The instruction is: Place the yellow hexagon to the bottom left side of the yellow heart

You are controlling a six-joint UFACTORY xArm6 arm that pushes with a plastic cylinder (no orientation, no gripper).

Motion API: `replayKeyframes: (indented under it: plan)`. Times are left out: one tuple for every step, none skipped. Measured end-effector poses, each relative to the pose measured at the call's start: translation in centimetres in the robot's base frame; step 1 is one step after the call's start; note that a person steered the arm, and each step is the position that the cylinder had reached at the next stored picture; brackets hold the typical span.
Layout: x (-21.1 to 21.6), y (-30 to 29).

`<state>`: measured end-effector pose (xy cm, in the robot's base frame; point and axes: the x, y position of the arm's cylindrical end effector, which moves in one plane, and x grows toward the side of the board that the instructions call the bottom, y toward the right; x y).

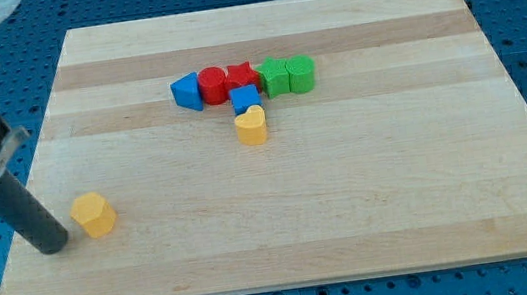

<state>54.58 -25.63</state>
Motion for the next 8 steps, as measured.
replayKeyframes:
  plan:
    - [-1.0, -0.4]
    - [-1.0, 1.3]
    - [-1.0, 3.9]
    - [-1.0, 6.4]
    - [-1.0, 9.2]
    - [-1.0, 12.1]
    - [-1.7, 13.5]
    - [-2.0, 12.2]
